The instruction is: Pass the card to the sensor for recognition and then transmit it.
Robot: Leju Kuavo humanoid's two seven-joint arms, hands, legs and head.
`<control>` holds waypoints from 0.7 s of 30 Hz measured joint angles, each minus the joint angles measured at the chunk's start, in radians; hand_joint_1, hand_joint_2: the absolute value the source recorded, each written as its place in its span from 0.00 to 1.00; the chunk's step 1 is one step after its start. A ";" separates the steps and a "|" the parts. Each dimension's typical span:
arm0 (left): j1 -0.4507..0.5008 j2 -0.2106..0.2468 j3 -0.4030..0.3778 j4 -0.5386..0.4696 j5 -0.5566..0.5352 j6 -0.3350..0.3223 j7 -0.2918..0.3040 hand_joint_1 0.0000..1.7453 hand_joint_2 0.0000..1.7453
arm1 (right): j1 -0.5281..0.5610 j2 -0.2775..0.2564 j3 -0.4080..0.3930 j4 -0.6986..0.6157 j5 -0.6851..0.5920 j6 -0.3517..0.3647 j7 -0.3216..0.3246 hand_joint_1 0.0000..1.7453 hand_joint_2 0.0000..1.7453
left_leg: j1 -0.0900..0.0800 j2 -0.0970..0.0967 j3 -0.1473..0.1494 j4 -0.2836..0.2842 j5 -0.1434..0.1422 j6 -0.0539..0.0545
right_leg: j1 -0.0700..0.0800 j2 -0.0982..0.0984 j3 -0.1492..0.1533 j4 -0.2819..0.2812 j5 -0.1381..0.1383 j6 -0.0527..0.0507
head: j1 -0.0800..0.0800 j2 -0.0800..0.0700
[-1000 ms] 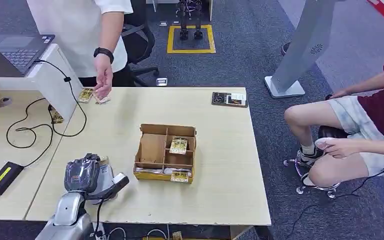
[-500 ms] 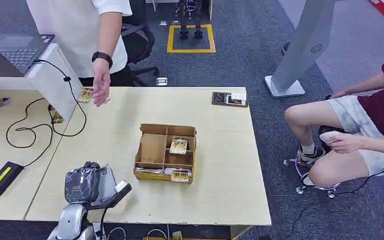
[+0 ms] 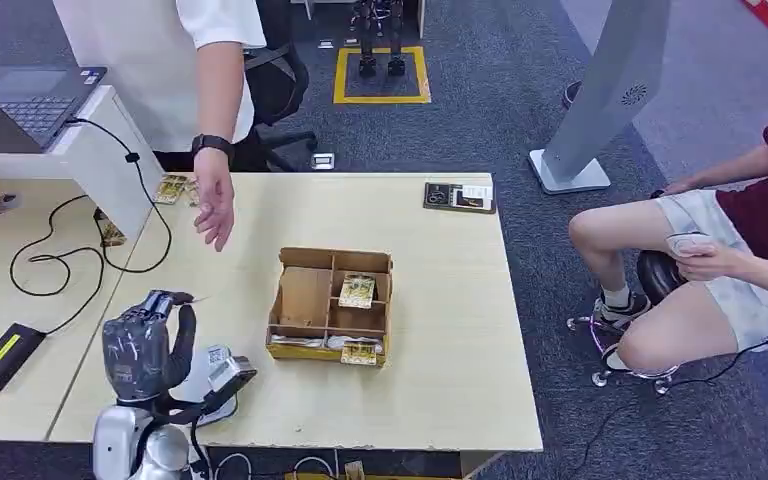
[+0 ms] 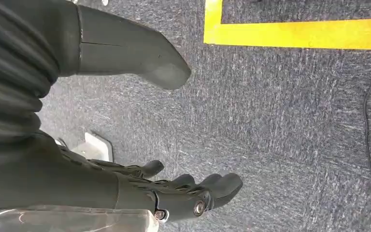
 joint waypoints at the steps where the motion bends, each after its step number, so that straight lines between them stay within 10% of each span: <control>1: -0.006 -0.016 0.028 -0.015 0.032 0.000 -0.021 1.00 1.00 | 0.000 0.001 -0.001 0.000 0.005 -0.001 0.000 0.00 1.00 | 0.000 0.000 0.000 0.000 0.000 0.000 | 0.000 0.000 0.000 0.000 0.000 0.000 | 0.000 0.000; 21: -0.045 -0.046 0.119 -0.071 0.063 -0.002 -0.017 1.00 1.00 | -0.005 0.019 -0.010 0.002 0.055 -0.003 0.020 0.00 1.00 | 0.000 0.001 0.000 0.000 0.000 0.000 | 0.000 0.001 -0.002 0.000 0.001 -0.001 | 0.000 0.000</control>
